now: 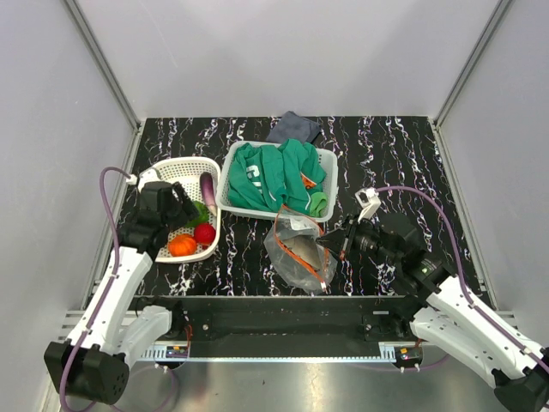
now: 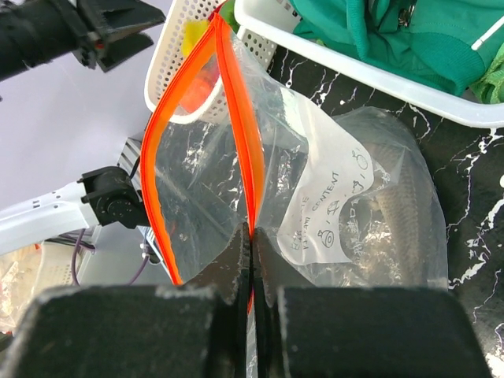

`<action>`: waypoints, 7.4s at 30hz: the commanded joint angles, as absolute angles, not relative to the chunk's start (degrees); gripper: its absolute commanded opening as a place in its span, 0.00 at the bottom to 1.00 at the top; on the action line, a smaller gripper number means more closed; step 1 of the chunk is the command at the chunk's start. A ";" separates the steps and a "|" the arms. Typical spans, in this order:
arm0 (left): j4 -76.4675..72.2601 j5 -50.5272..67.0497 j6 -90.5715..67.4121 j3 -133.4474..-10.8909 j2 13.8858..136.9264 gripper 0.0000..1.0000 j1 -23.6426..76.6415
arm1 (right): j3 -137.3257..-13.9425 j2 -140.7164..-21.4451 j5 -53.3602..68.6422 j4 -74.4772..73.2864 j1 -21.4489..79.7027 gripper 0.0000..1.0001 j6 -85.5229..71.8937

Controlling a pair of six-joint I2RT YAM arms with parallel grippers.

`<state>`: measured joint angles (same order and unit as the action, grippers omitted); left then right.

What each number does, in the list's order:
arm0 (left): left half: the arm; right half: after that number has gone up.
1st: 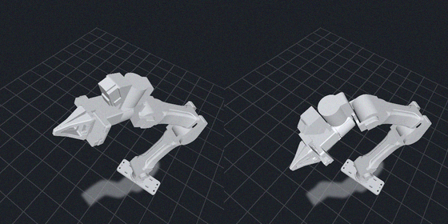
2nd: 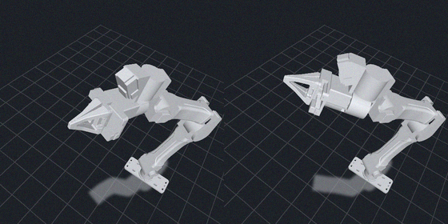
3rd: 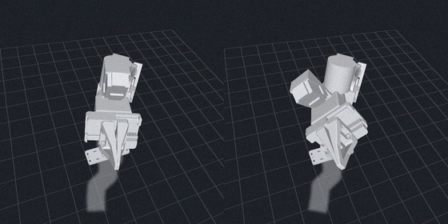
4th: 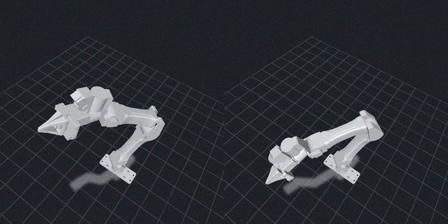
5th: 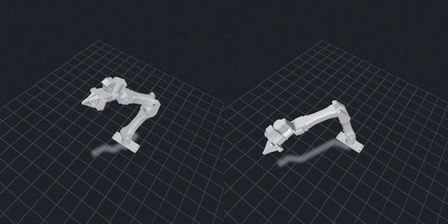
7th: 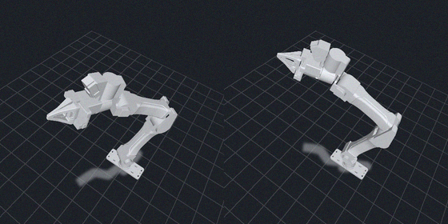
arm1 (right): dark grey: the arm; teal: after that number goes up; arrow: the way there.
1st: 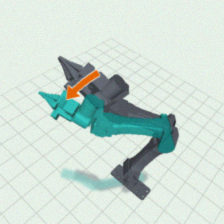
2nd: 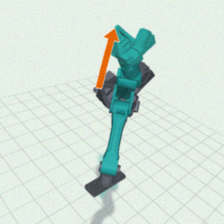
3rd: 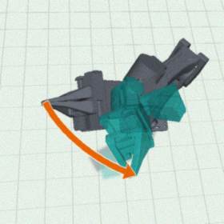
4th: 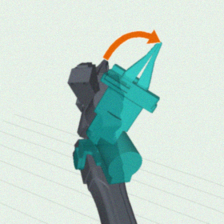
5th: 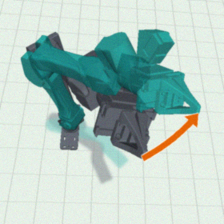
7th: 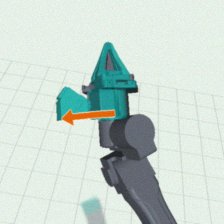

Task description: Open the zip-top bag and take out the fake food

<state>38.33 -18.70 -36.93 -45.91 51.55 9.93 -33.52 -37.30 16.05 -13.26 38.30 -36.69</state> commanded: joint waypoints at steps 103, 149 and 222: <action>11.86 -10.55 -62.74 -40.34 81.11 0.70 64.69 | -26.28 -44.12 13.80 8.53 48.08 0.00 -47.90; 17.58 -17.40 -61.78 -42.98 82.87 0.74 67.06 | -24.70 -37.88 12.57 2.02 48.08 0.00 -47.11; 33.31 -22.33 -86.64 -41.66 44.48 0.00 60.29 | -25.58 -29.60 15.27 -8.21 48.08 1.00 -31.65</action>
<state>32.10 -25.65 -78.26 -41.65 48.29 61.36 -28.01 -24.82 12.62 -14.59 47.79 -35.92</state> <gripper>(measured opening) 0.038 0.994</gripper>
